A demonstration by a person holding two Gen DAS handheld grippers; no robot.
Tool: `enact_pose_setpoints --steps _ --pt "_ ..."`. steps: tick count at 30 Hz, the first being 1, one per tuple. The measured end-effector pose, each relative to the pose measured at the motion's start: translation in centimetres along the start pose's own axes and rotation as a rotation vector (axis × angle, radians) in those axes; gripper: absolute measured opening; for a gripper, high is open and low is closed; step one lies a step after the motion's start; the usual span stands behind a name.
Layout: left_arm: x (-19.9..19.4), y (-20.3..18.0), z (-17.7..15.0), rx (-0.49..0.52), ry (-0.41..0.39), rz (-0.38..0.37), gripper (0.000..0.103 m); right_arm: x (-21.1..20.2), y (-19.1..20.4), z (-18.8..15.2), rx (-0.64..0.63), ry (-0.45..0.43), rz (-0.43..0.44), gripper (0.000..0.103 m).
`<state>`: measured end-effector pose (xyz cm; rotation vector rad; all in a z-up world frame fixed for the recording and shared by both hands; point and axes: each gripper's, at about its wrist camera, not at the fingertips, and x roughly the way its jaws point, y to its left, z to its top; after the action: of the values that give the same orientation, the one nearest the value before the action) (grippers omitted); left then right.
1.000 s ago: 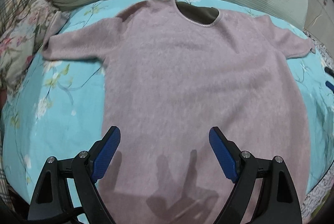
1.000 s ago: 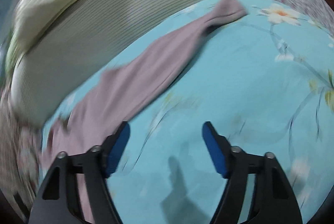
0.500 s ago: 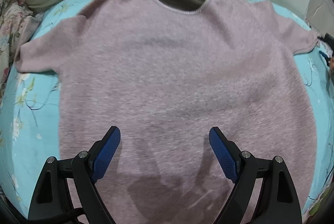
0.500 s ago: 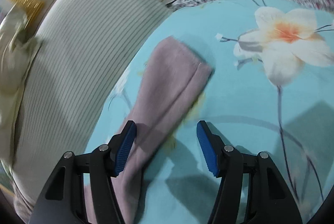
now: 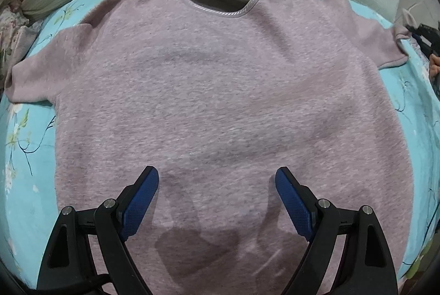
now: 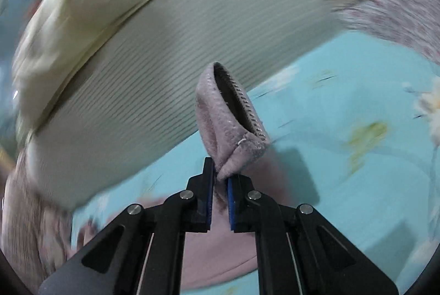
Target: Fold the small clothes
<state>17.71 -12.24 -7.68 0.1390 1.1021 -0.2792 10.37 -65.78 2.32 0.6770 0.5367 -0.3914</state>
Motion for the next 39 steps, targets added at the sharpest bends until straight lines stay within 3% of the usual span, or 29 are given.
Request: enact_pose_setpoints --steps 4,9,14,20,22,23,25,28,36,38,39 --pt "-1.6 0.8 -0.6 -0.015 -0.038 -0.02 0.088 1.3 8.3 -5.8 -0.078 0.134 0.153 0.01" --pt "-3.3 2.9 -1.3 -0.05 -0.069 -0.038 0.088 5.8 17.7 -13.9 -0.063 0.329 0.384 0.01" --pt "-4.7 5.2 -2.1 -0.073 -0.116 -0.043 0.088 10.8 25.6 -20.6 -0.073 0.483 0.486 0.01" --pt "-5.1 7.6 -2.0 -0.099 -0.148 -0.071 0.088 15.1 30.9 -25.4 -0.092 0.582 0.522 0.01" --pt "-5.0 8.1 -1.8 -0.104 -0.157 -0.079 0.088 16.1 33.0 -26.3 -0.096 0.606 0.54 0.015" --pt "-4.6 8.4 -1.4 -0.106 -0.162 -0.082 0.088 16.5 33.3 -26.6 -0.101 0.621 0.522 0.017" --pt "-3.7 8.9 -0.4 -0.111 -0.166 -0.091 0.088 16.4 33.6 -27.2 -0.094 0.64 0.519 0.043" --pt "-2.0 9.7 1.1 -0.135 -0.163 -0.117 0.088 14.7 32.6 -26.3 -0.075 0.591 0.543 0.044" --pt "4.3 11.9 7.2 -0.261 -0.111 -0.179 0.087 6.2 24.9 -22.0 -0.051 0.395 0.443 0.044" --pt "4.7 12.8 8.3 -0.309 -0.135 -0.205 0.085 3.8 22.8 -21.7 -0.046 0.347 0.409 0.044" --pt "4.9 13.3 8.8 -0.328 -0.154 -0.212 0.078 3.0 21.9 -21.5 -0.043 0.328 0.393 0.044"
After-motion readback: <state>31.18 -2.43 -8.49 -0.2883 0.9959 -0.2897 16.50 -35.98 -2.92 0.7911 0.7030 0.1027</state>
